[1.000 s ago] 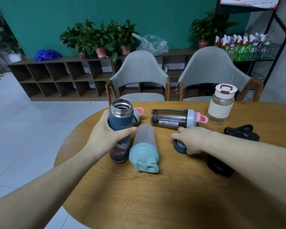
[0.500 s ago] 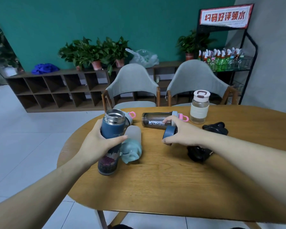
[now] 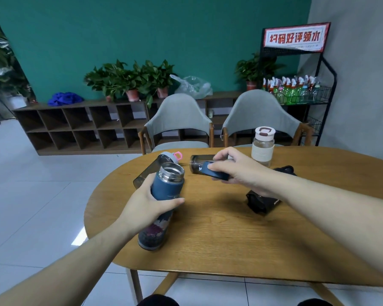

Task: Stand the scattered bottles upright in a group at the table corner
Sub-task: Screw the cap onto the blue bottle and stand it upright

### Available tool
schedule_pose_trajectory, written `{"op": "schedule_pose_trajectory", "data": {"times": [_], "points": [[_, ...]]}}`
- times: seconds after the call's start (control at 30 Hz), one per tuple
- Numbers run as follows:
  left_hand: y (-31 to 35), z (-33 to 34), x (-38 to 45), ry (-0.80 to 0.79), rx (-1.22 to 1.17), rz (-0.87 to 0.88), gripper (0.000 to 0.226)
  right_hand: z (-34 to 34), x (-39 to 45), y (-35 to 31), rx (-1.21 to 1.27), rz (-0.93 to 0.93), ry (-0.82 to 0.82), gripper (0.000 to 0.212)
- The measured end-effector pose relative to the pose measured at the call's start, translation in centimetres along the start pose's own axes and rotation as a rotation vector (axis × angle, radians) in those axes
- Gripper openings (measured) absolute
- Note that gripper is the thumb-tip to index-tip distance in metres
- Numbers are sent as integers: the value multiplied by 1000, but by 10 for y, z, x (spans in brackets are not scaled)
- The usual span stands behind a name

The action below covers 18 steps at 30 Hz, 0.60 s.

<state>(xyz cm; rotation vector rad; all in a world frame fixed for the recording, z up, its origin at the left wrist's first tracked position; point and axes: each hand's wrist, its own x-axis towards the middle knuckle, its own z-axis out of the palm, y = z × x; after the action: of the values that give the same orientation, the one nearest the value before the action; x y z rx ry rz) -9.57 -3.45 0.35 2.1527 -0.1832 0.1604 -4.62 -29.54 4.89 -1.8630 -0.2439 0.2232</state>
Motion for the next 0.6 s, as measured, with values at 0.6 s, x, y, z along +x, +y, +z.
{"op": "schedule_pose_trajectory", "data": {"times": [0.6], "points": [[24, 59, 17, -186, 55, 98, 70, -36, -20, -40, -517, -234, -344, 62]]}}
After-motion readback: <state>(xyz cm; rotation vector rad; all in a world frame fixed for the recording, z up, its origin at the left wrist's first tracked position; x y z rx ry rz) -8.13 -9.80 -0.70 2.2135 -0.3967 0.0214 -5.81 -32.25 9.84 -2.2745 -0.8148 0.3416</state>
